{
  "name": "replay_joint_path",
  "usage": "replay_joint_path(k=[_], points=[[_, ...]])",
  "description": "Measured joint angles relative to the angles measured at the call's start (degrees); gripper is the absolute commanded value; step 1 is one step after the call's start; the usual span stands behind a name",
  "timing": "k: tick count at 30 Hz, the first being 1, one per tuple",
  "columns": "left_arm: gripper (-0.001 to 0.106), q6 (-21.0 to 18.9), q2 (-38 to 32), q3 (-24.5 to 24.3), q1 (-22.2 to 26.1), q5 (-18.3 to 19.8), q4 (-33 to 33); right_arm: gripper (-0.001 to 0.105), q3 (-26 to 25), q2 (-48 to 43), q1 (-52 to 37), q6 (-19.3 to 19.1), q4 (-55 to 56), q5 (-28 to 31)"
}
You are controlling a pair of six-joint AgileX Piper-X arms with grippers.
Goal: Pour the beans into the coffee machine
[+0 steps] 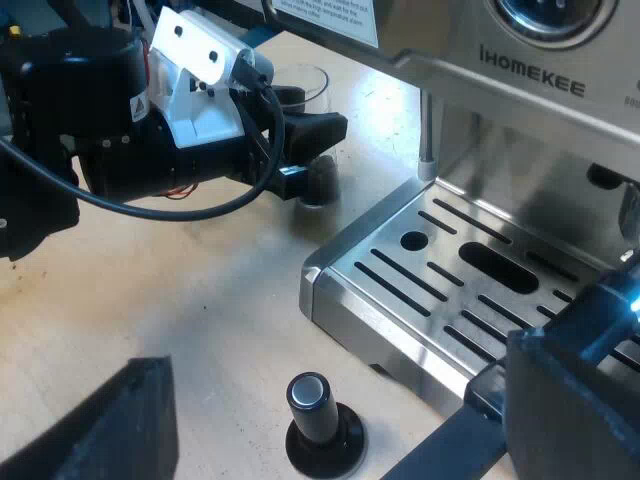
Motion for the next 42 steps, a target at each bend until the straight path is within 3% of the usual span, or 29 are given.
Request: replay_joint_path(k=[8, 11, 13, 20, 26, 37, 38, 42], points=[[0.039, 0.0, -2.4, 0.0, 0.0, 0.1, 1.9, 0.069, 0.0, 0.0, 0.0, 0.0, 0.0, 0.0], [0.039, 0.0, -6.4, 0.0, 0.0, 0.1, 6.6, 0.069, 0.0, 0.0, 0.0, 0.0, 0.0, 0.0], [0.039, 0.0, -11.8, 0.0, 0.0, 0.1, 13.9, 0.069, 0.0, 0.0, 0.0, 0.0, 0.0, 0.0], [0.039, 0.0, -20.2, 0.1, 0.0, 0.2, 24.2, 0.069, 0.0, 0.0, 0.0, 0.0, 0.0, 0.5], [0.039, 0.0, -33.5, 0.3, 0.0, 0.7, 36.8, 0.069, 0.0, 0.0, 0.0, 0.0, -2.0, 5.7], [0.039, 0.0, -46.8, 0.4, 0.0, 0.9, 49.7, 0.069, 0.0, -0.4, 0.0, 0.0, -14.0, 7.1], [0.039, 0.0, -52.5, -0.1, 0.0, 1.5, 52.3, 0.069, 0.0, -0.9, 0.0, 0.0, -14.7, 7.7], [0.039, 0.0, -56.0, -0.9, 0.0, 1.7, 57.1, 0.069, 0.0, -3.4, 0.0, 0.0, -14.8, 10.8]])
